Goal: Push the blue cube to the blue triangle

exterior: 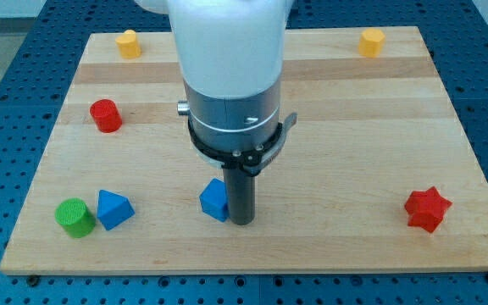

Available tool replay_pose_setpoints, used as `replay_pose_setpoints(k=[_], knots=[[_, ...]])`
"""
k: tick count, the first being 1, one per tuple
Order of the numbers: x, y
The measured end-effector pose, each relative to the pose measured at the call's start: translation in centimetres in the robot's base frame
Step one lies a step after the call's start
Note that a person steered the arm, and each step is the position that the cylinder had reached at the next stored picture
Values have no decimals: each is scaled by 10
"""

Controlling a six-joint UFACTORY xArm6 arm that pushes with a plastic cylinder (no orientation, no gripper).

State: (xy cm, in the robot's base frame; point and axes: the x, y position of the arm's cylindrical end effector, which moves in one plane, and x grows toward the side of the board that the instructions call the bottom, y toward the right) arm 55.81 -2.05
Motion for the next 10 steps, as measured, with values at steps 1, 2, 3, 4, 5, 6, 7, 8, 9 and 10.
replay_pose_setpoints(k=[1,2,3,4,5,6,7,8,9,10], knots=[[-6,-5],[-12,-10],[-24,-10],[-27,-17],[-27,-34],[-27,-50],[-27,-67],[-28,-80],[-28,-94],[-28,-106]])
